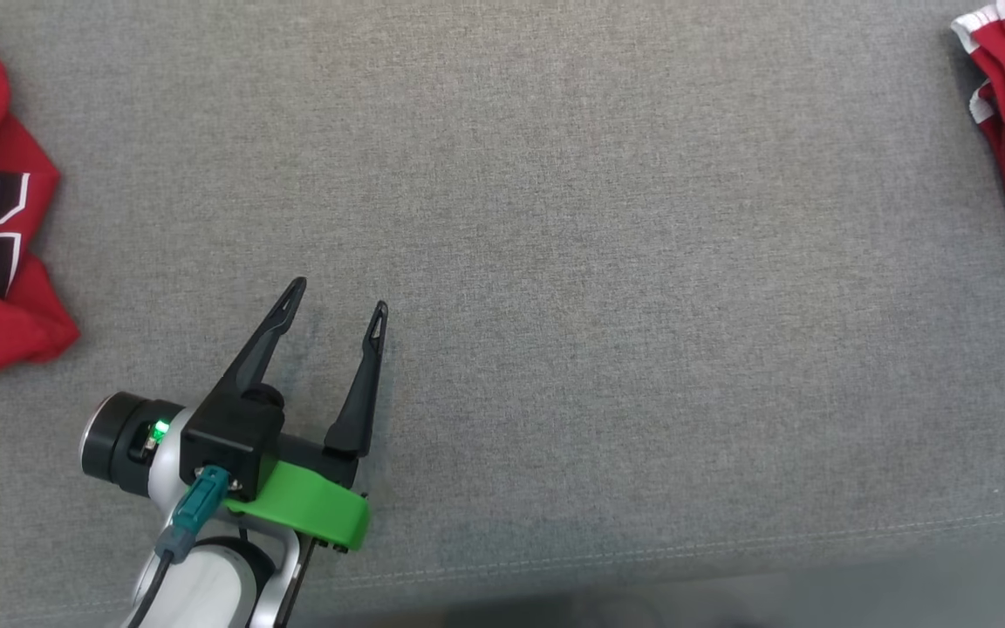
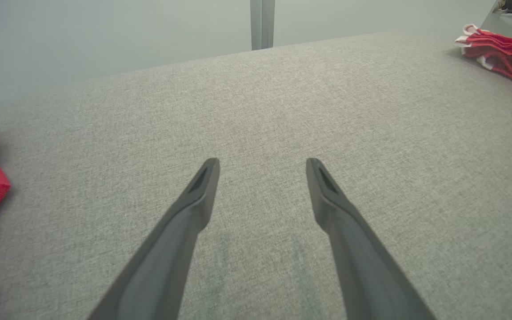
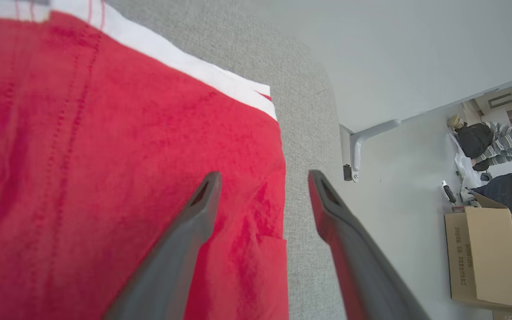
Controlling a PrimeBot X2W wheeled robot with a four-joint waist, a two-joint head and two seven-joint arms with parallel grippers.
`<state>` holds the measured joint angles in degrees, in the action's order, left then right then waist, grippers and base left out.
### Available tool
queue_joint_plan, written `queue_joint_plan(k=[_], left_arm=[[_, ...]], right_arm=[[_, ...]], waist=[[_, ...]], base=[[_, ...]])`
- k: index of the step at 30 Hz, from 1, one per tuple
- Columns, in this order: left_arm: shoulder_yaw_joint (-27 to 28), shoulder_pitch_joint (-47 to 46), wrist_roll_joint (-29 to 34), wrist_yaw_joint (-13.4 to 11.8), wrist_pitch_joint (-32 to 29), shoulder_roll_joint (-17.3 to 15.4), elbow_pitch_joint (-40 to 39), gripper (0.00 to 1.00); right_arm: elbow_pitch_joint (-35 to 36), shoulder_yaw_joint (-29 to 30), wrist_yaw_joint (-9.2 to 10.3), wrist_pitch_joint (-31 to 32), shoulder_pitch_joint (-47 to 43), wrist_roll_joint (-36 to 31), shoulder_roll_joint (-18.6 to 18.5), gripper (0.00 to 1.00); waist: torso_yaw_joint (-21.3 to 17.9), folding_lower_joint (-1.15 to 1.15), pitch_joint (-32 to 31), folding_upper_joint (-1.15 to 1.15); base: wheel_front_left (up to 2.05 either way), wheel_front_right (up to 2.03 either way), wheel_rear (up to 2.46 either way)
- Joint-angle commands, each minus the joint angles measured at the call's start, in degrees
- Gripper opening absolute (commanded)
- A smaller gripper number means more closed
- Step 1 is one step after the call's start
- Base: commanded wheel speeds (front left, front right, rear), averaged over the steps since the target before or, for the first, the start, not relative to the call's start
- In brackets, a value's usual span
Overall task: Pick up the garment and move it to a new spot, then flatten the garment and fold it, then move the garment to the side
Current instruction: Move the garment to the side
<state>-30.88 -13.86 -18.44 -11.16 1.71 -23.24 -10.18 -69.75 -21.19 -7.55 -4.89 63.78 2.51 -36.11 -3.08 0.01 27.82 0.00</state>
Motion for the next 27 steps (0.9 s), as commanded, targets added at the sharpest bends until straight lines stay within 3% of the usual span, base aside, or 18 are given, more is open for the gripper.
queue_joint_plan(k=[1,4,10,16,23,27], left_arm=[[0.19,-1.28,-0.05,-0.32,0.62,0.19,0.52,1.0],[0.3,-1.06,-0.73,-0.5,1.64,0.83,2.28,1.0],[0.13,1.31,-2.07,-0.54,3.59,1.98,4.84,1.0],[0.0,3.46,-4.07,-0.21,5.6,3.08,7.94,1.0],[1.64,7.61,-9.42,1.18,9.66,5.3,11.98,1.0],[3.91,9.44,-10.4,-0.52,11.36,5.71,14.03,1.0]], right_arm=[[-0.67,1.94,0.12,-1.91,-0.27,0.7,0.18,1.0],[-1.14,6.94,0.11,-7.41,-2.23,3.01,2.82,1.0],[0.89,12.78,0.11,-10.06,-6.22,6.78,6.81,1.0],[10.89,18.12,0.11,-10.26,-15.4,15.62,12.17,1.0],[22.2,17.75,0.11,-10.26,-27.99,25.02,16.42,1.0],[27.32,17.3,0.11,-10.2,-33.08,27.04,17.64,1.0]], waist=[[0.18,-0.01,-0.87,0.0],[0.35,-0.01,-3.89,0.0],[0.58,-0.01,-10.07,0.0],[1.68,-0.01,-17.7,0.0],[2.84,-0.01,-26.27,0.0],[3.07,-0.01,-29.56,0.0]], base=[[0.0,0.0,0.0],[0.0,0.0,0.0],[0.0,0.0,0.0],[0.0,0.0,0.0],[0.0,0.0,0.0],[0.0,0.0,0.0]])
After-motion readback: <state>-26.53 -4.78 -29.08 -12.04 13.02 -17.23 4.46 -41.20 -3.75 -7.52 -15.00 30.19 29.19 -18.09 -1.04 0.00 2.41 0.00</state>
